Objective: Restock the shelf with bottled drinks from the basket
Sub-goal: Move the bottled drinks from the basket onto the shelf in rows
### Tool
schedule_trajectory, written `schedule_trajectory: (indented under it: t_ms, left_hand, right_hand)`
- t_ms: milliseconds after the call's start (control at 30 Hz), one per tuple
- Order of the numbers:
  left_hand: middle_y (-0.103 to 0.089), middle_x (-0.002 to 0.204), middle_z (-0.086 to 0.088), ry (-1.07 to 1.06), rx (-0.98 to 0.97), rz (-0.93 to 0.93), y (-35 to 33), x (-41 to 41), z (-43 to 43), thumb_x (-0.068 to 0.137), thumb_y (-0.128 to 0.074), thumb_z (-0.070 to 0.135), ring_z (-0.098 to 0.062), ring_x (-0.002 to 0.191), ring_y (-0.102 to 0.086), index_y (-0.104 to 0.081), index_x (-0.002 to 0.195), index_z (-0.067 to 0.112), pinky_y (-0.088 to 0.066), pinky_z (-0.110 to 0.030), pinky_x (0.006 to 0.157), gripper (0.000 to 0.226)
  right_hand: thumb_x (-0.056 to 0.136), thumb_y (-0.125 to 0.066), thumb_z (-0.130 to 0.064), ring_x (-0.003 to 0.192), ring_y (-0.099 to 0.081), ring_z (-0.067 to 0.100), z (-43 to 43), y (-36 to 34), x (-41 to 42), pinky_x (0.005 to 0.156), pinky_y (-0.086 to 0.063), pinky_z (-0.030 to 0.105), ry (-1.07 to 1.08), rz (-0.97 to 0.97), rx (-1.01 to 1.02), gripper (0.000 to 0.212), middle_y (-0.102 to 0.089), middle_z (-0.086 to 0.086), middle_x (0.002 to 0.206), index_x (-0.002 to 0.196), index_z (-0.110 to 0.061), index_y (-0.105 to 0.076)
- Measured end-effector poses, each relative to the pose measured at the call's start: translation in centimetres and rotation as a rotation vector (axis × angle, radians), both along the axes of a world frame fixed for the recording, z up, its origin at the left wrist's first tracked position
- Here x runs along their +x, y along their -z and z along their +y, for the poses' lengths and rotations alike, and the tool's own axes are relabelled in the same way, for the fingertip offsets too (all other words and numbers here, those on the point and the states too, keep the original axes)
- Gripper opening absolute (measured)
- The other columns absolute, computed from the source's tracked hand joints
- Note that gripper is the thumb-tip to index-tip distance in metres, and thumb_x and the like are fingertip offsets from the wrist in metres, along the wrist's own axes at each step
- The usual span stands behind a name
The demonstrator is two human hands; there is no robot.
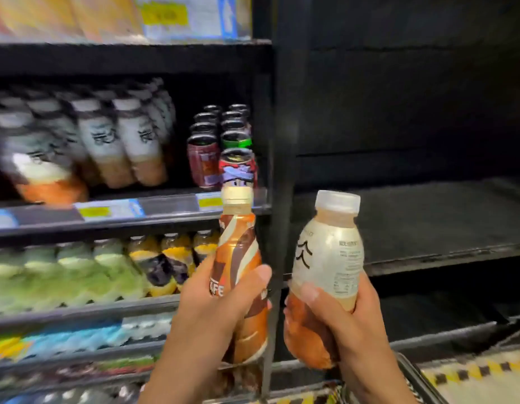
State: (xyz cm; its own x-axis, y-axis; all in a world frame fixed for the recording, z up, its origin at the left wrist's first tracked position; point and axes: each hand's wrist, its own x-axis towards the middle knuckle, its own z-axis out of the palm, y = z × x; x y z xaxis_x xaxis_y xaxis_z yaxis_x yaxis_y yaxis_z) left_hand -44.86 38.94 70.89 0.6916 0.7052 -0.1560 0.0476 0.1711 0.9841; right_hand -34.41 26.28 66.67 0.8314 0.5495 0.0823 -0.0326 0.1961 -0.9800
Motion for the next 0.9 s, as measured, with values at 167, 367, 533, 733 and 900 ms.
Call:
schedule_trajectory:
  t_ms: [167,367,533,733,900]
  left_hand:
    - [-0.071,0.082,-0.018,-0.175,0.088,-0.067,-0.6,-10.5,8.6,0.052,-0.087,0.049,-0.032,0.073,-0.071,-0.072,0.083,0.03,-0.057,-0.049,0.073,0.039]
    - [-0.071,0.091,-0.012,-0.334,0.153,-0.131,-0.2,-19.4,18.4,0.057,-0.079,0.056,-0.045,0.092,-0.068,-0.068,0.087,0.031,-0.056,-0.058,0.085,0.041]
    - [-0.074,0.094,-0.001,-0.24,0.15,-0.16,-0.4,-21.8,25.0,0.068,-0.075,0.051,-0.025,0.094,-0.072,-0.067,0.094,0.035,-0.055,-0.051,0.088,0.032]
    - [-0.067,0.078,0.013,-0.185,0.162,-0.15,-1.6,-19.9,32.0,0.068,-0.062,0.046,-0.012,0.083,-0.065,-0.057,0.096,0.031,-0.051,-0.044,0.085,0.033]
    - [-0.064,0.089,0.002,-0.186,0.213,-0.145,-3.3,-17.4,36.8,0.07,-0.065,0.05,-0.014,0.078,-0.065,-0.054,0.105,0.023,-0.053,-0.037,0.07,0.046]
  right_hand:
    - [0.023,-0.091,-0.067,0.072,-0.073,0.02,9.8,-1.9,-8.5,0.062,-0.058,0.033,-0.107,0.0,0.025,0.112,-0.077,0.004,0.087,0.12,-0.018,-0.062]
    - [0.033,-0.086,-0.053,0.084,-0.073,0.012,19.5,-2.0,-15.6,0.07,-0.055,0.028,-0.16,-0.109,0.009,0.091,-0.077,-0.004,0.097,0.116,-0.022,-0.064]
    - [0.05,-0.076,-0.055,0.083,-0.071,0.005,24.5,-2.8,-18.4,0.065,-0.053,0.024,-0.148,-0.148,-0.005,0.062,-0.075,-0.011,0.096,0.107,-0.034,-0.066]
    - [0.075,-0.082,-0.039,0.084,-0.066,-0.005,29.5,-5.9,-16.6,0.067,-0.047,0.017,-0.021,-0.327,-0.11,0.04,-0.071,-0.015,0.099,0.108,-0.037,-0.06]
    - [0.078,-0.08,-0.038,0.091,-0.064,-0.001,32.8,-7.8,-13.2,0.073,-0.049,0.024,0.078,-0.435,-0.209,0.042,-0.067,-0.015,0.104,0.112,-0.033,-0.057]
